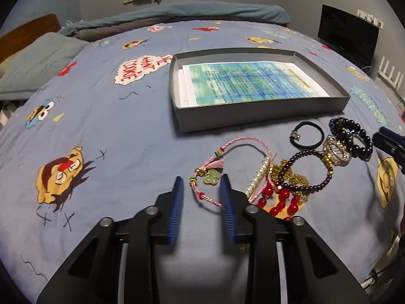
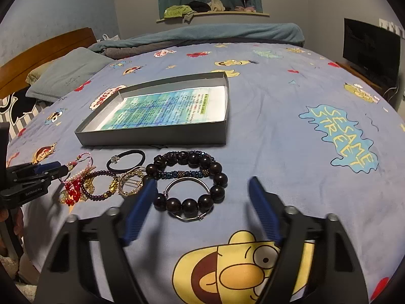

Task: Organize jewelry
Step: 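Close the left tool on the pink string bracelet while the right tool grasps the black bead bracelet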

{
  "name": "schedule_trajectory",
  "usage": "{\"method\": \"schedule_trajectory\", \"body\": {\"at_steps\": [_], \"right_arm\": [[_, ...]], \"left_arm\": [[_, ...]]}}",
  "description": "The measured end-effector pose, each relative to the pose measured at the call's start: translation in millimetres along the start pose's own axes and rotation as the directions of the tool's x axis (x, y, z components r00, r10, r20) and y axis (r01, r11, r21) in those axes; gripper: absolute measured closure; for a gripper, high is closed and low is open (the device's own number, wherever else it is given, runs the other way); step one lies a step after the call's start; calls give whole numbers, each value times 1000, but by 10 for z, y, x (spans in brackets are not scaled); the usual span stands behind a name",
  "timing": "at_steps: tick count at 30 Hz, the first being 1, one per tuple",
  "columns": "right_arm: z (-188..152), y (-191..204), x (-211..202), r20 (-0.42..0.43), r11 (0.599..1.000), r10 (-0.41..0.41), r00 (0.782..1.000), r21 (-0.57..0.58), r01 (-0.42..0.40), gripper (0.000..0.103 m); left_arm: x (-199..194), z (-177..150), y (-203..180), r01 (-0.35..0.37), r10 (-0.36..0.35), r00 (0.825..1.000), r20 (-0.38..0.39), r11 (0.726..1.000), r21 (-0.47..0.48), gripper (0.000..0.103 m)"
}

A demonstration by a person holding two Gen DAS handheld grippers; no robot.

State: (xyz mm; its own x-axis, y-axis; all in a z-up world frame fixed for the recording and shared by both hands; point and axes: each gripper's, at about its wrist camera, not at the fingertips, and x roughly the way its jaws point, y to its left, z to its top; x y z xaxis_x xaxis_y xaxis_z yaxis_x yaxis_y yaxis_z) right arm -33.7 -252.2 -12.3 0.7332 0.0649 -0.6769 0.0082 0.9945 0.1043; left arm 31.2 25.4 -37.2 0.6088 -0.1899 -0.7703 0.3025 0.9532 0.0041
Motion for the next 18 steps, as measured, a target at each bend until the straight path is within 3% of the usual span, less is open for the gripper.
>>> {"method": "schedule_trajectory", "body": {"at_steps": [5,11,18], "right_arm": [[73,-79,82,-18,1000,-4,1000,0,4,64],[80,-166,230,-69,1000,12,998,19,-10,76],[69,-208,413,-124,998,41,991,45,-36,77]], "left_arm": [[-2,7,-3,11,-11,1000,1,1000,6,78],[59,-17,1,19,-19,1000,-19,1000,10,79],[164,-18,11,21,-21,999,-37,1000,10,79]]}}
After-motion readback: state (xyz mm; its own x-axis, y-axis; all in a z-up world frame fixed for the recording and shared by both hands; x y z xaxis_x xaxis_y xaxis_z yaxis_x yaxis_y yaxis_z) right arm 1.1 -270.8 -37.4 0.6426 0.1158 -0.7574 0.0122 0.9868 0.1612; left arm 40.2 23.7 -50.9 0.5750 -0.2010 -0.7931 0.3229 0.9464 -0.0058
